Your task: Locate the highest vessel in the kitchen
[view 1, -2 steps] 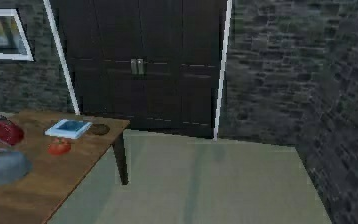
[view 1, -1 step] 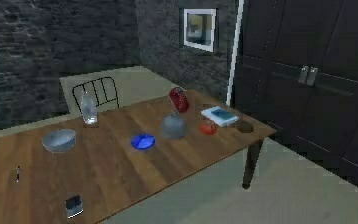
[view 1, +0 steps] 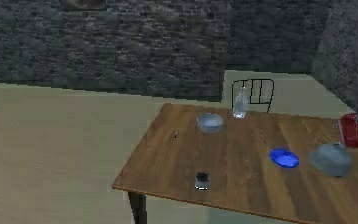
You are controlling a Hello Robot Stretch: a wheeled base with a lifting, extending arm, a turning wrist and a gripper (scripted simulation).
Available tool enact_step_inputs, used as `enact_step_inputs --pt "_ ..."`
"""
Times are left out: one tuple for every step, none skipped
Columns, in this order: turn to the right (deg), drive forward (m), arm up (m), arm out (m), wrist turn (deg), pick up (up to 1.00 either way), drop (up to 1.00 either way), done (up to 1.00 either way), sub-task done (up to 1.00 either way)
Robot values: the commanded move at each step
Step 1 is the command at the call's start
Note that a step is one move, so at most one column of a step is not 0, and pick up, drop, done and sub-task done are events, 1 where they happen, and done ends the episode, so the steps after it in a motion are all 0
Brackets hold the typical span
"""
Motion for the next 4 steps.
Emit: enact_step_inputs --pt "-45.0 0.0 0.0 0.0 0.0 0.0 0.0 0.0 0.0" --pt "-33.0 0.0 0.0 0.0 0.0 0.0 0.0 0.0 0.0" --pt "0.0 1.0 0.0 0.0 0.0 0.0 0.0 0.0 0.0" --pt "0.0 1.0 0.0 0.0 0.0 0.0 0.0 0.0 0.0"
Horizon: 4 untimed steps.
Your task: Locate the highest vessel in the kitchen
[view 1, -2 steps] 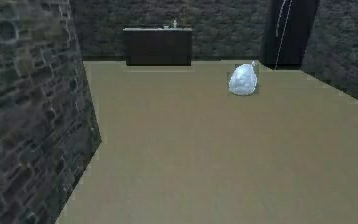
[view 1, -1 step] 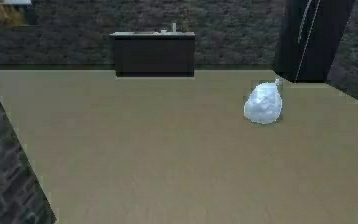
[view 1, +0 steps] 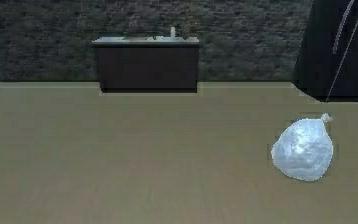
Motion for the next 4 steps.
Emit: enact_step_inputs --pt "0.0 1.0 0.0 0.0 0.0 0.0 0.0 0.0 0.0" --pt "0.0 1.0 0.0 0.0 0.0 0.0 0.0 0.0 0.0" --pt "0.0 0.8 0.0 0.0 0.0 0.0 0.0 0.0 0.0" --pt "-21.0 0.0 0.0 0.0 0.0 0.0 0.0 0.0 0.0"
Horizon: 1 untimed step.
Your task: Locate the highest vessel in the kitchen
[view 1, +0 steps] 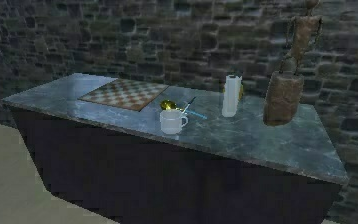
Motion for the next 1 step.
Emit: enact_step_inputs --pt "0.0 0.0 0.0 0.0 0.0 0.0 0.0 1.0 0.0"
